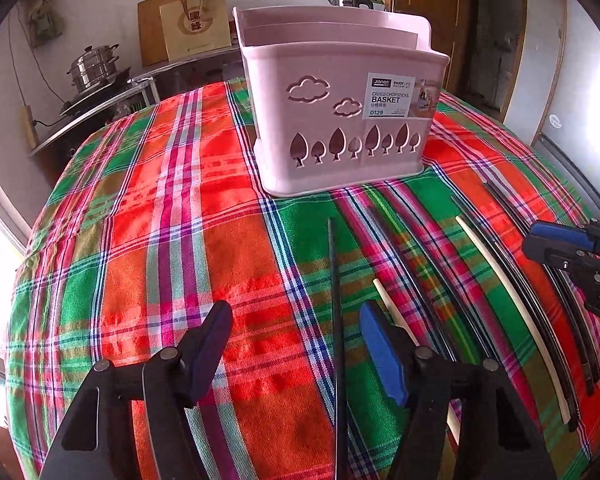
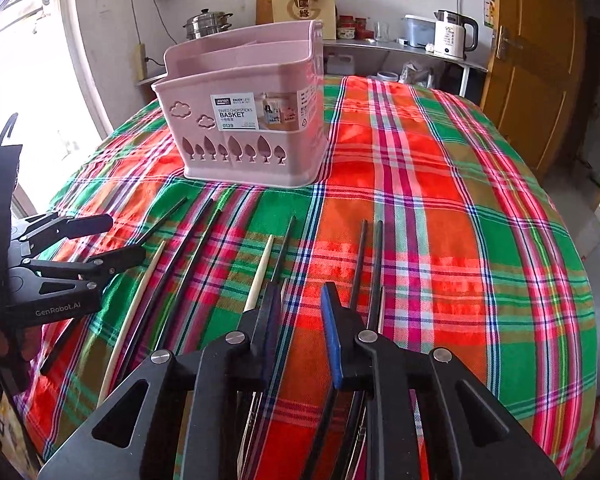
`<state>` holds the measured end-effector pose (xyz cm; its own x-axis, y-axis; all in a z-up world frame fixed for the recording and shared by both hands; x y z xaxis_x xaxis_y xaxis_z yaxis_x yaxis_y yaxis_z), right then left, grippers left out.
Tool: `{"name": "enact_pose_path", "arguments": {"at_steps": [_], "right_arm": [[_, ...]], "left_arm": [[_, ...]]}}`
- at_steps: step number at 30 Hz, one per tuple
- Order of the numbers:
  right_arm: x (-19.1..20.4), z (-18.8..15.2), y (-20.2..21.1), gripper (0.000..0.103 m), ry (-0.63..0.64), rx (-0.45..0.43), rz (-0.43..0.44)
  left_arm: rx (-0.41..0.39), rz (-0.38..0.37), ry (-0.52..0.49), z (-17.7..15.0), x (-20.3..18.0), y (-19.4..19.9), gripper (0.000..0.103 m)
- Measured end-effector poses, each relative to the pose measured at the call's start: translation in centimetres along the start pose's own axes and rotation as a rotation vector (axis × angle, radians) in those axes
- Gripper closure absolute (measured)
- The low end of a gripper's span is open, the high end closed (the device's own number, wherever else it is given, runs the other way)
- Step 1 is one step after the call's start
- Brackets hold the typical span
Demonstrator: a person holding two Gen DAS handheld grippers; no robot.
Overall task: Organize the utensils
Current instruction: 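Lower the left gripper onto a black chopstick and close it while the right gripper grasps dark chopsticks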
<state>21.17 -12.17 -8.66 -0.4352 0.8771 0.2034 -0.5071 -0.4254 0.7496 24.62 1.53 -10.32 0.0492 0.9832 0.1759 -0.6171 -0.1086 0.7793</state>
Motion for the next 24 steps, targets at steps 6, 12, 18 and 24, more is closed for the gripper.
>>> {"name": "enact_pose_path", "arguments": {"at_steps": [6, 12, 18, 24], "right_arm": [[-0.1, 0.5, -1.7, 0.088, -0.007, 0.038, 0.022], [0.0, 0.9, -2.3, 0.088, -0.012, 0.039, 0.036], [0.1, 1.3, -3.0, 0.088, 0.0, 0.057, 0.042], [-0.2, 1.6, -3.5, 0.095, -0.001, 0.075, 0.041]], "left_arm": [[0.006, -0.018, -0.007, 0.6, -0.1, -0.5, 0.046], [0.005, -0.022, -0.025, 1.3, -0.4, -0.8, 0.057], [0.0, -0.01, -0.039, 1.7, -1.0, -0.8, 0.07], [0.009, 0.006, -0.044, 2.1, -1.3, -1.0, 0.078]]}}
Point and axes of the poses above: each gripper's, at about its wrist camera, not at the fingertips, and y roughly against the way its jaws point, x to its left, z to its top, the point moved 6 cm from there along -y, roughly the way its jaws point, and after that the axes turned 10 degrees about z, right-handed, at the moved point
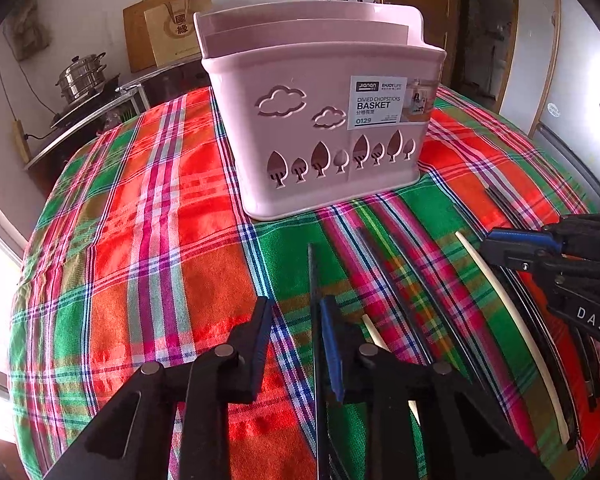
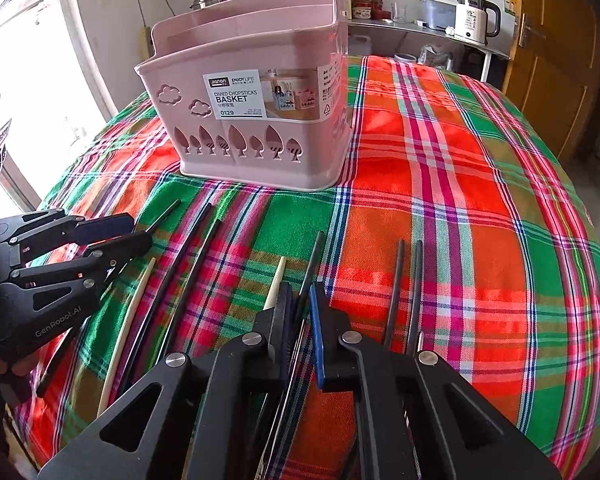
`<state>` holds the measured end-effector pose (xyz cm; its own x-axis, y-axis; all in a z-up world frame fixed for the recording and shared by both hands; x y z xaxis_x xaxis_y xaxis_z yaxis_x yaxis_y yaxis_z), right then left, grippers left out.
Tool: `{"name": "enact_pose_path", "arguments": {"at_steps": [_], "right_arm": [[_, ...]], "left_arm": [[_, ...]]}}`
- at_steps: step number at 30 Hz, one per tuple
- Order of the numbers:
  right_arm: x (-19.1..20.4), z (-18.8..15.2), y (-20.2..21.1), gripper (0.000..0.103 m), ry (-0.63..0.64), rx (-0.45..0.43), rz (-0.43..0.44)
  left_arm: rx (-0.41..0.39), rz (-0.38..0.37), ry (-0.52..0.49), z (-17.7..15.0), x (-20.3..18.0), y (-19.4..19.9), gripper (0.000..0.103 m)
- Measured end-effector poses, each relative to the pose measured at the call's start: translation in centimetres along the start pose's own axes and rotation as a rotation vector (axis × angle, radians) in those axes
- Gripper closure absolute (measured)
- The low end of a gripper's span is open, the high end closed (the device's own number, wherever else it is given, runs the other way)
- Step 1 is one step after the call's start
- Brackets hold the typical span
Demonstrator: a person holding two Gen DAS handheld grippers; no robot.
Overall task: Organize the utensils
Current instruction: 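Lower the left gripper onto a black chopstick and close it while the right gripper grasps dark chopsticks, then lift the held chopsticks with both grippers and carry them over the pink basket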
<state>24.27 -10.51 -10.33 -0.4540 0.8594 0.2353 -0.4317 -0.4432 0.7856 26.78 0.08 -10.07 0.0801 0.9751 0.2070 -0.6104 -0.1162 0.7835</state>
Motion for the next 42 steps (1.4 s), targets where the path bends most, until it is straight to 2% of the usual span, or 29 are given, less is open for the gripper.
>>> {"name": "enact_pose_path", "arguments": {"at_steps": [9, 11, 13, 14, 21, 26, 36, 42], "right_arm": [[-0.1, 0.9, -0.7, 0.095, 0.004, 0.04, -0.007], [-0.1, 1.0, -0.7, 0.095, 0.004, 0.038, -0.006], [-0.2, 1.0, -0.5, 0.096, -0.002, 0.032, 0.001], [-0.1, 1.1, -0.4, 0.096, -0.007, 0.026, 0.006], [0.5, 1.7, 1.8, 0.096, 0.001, -0.027, 0.027], [1.3, 2.7, 4.4, 0.096, 0.018, -0.087, 0.037], [3.0, 4.8, 10.6, 0.097, 0.055, -0.233, 0.046], [4.0, 5.5, 13.6, 0.098, 0.075, -0.3, 0.061]], "left_arm": [[0.048, -0.038, -0.018, 0.9, -0.1, -0.7, 0.081], [0.054, -0.049, -0.026, 1.0, -0.2, -0.7, 0.085], [0.056, -0.049, -0.04, 1.0, -0.4, -0.7, 0.097], [0.058, -0.047, -0.043, 1.1, -0.5, -0.6, 0.098], [0.047, -0.067, -0.029, 1.4, -0.3, 0.5, 0.098], [-0.011, -0.077, -0.002, 2.7, 0.7, 3.3, 0.098], [-0.182, -0.079, 0.071, 5.7, 3.7, 11.8, 0.099], [-0.239, -0.083, 0.096, 6.5, 4.7, 15.4, 0.099]]}}
Point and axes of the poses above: each gripper's, at about its wrist camera, not at the fingertips, and y roughly against the way its jaws point, x to its left, z to its top, the point moved 6 cm from there along -y, roughly the way its jaws point, and after that the axes turned 10 degrees about z, right-handed, at the moved point
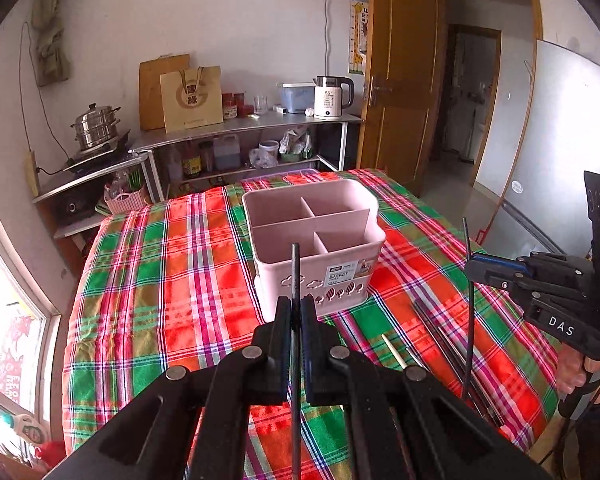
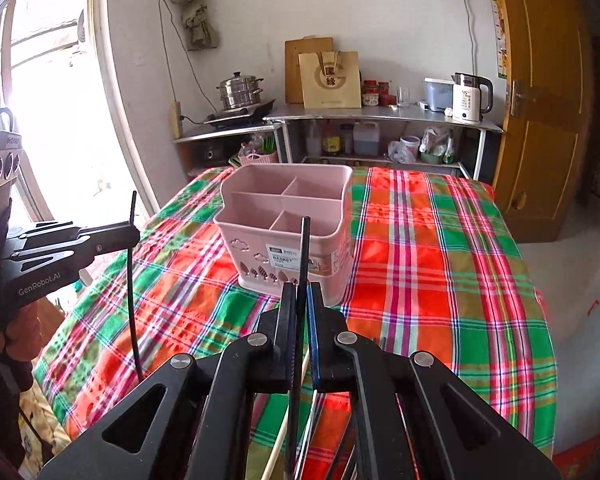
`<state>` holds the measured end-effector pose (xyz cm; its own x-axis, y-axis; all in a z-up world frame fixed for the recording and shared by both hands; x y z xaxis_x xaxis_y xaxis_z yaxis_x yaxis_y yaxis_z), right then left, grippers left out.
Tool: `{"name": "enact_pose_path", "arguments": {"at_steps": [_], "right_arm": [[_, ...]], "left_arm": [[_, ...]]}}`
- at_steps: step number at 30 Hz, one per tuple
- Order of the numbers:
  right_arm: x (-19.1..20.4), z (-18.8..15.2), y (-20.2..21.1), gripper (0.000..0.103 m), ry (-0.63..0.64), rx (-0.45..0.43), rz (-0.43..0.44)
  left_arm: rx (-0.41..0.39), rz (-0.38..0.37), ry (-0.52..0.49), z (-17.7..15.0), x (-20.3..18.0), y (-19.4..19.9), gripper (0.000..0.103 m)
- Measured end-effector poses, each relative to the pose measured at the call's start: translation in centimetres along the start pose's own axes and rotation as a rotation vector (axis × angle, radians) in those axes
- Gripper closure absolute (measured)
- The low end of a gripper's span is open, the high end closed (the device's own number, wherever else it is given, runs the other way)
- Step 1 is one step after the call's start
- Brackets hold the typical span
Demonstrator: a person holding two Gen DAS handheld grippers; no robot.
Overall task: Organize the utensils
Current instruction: 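Lift the held chopsticks with both grippers and carry them over the pink basket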
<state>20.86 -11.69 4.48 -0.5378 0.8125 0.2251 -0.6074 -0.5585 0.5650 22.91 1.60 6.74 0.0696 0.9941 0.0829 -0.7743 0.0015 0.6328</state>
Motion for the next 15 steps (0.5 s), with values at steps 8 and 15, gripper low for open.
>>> {"name": "enact_pose_path", "arguments": {"at_steps": [8, 15], "right_arm": [[1.4, 1.6, 2.4, 0.098, 0.036, -0.064, 0.012], [1.8, 2.9, 3.5, 0.098, 0.048, -0.099, 0.01]], "left_arm": [[-0.04, -0.005, 0.014, 1.2, 0.4, 2.5, 0.099], [-0.067, -0.025, 0.034, 3.0, 0.3, 3.7, 0.099]]}}
Point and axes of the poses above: each gripper's, at about its wrist camera, not at the fingertips, and y roughly against the way its jaws point, x to its left, z to its top, the point moved 6 cm from there along -y, roughly the way its jaws point, and after that the axes turned 10 degrees about z, right-handed, at the moved point
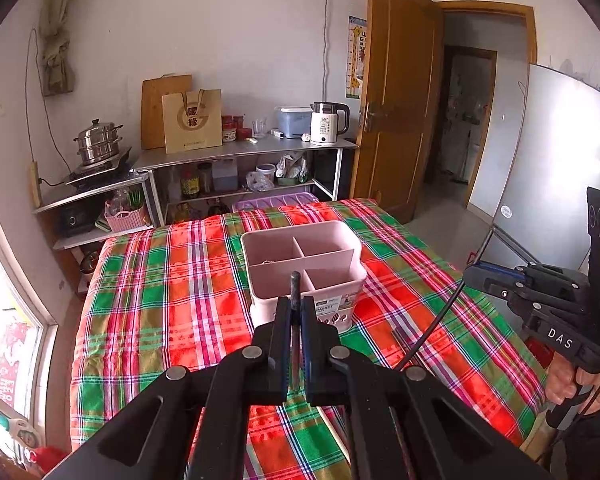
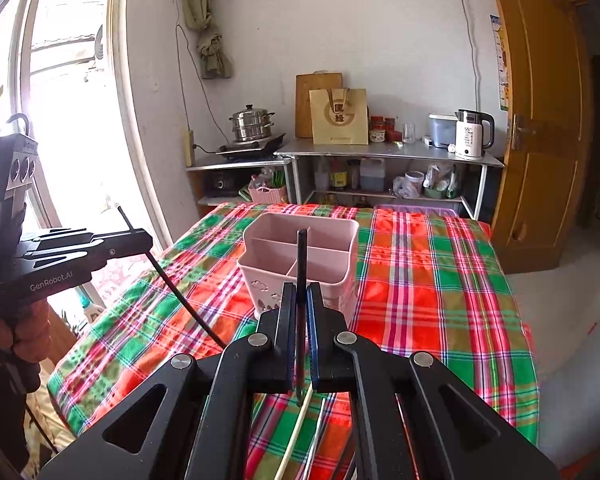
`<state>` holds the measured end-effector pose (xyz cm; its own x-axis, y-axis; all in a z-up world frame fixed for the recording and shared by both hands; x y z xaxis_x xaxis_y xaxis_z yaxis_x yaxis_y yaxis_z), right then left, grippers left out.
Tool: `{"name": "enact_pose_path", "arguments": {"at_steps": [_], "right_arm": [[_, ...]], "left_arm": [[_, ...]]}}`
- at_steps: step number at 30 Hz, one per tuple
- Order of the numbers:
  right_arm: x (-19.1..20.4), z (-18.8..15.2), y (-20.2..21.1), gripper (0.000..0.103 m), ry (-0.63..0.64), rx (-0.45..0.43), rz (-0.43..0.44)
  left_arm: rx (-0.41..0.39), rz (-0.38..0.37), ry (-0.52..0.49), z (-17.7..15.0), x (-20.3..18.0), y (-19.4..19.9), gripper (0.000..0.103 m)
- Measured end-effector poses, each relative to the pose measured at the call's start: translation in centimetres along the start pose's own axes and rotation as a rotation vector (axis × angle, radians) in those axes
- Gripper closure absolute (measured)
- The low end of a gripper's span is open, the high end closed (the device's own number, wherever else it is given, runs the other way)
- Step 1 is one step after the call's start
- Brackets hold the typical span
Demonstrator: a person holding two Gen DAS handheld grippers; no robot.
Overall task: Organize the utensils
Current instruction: 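Lift the held chopsticks with both grippers and carry them over the pink basket, then lower the chopsticks into the pink basket and open both grippers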
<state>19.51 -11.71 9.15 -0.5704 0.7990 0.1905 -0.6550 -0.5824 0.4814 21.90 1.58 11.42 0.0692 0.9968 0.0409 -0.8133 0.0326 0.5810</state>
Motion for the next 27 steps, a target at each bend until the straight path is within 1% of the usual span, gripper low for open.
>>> {"name": "enact_pose_path", "arguments": {"at_steps": [5, 12, 17, 22, 27], "right_arm": [[-0.1, 1.8, 0.4, 0.098, 0.008, -0.027, 0.005], [-0.2, 5.3, 0.0, 0.098, 0.009, -0.08, 0.013], [-0.2, 8.4, -0.2, 0.098, 0.002, -0.142, 0.027], [-0.3, 10.6, -1.4, 0.098, -0.013, -0.184, 0.041], [-0.6, 11.9, -3.5, 0.098, -0.025, -0.195, 0.054]], "left_arm": [[0.001, -0.026, 0.024, 1.9, 0.2, 0.1, 0.099], [-0.003, -0.038, 0.063, 5.4, 1.0, -0.4, 0.099], [-0.044, -0.034, 0.094, 8.9, 2.1, -0.2, 0.099], [-0.088, -0.025, 0.127, 12.0, 3.4, -0.5, 0.099], [-0.086, -0.029, 0.155, 13.4, 4.5, -2.4, 0.099]]}}
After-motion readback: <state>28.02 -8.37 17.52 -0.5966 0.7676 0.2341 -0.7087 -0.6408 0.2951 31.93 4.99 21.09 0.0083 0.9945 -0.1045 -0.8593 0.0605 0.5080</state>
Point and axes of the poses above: each gripper's, at about its wrist camera, not at the fingertips, and y roughly against the way its jaws point, x to its left, z to its top, the point moved 6 cm from there along -y, roughly the way its jaws point, and after that the axes turned 10 degrees about z, right-handed, at the moved point
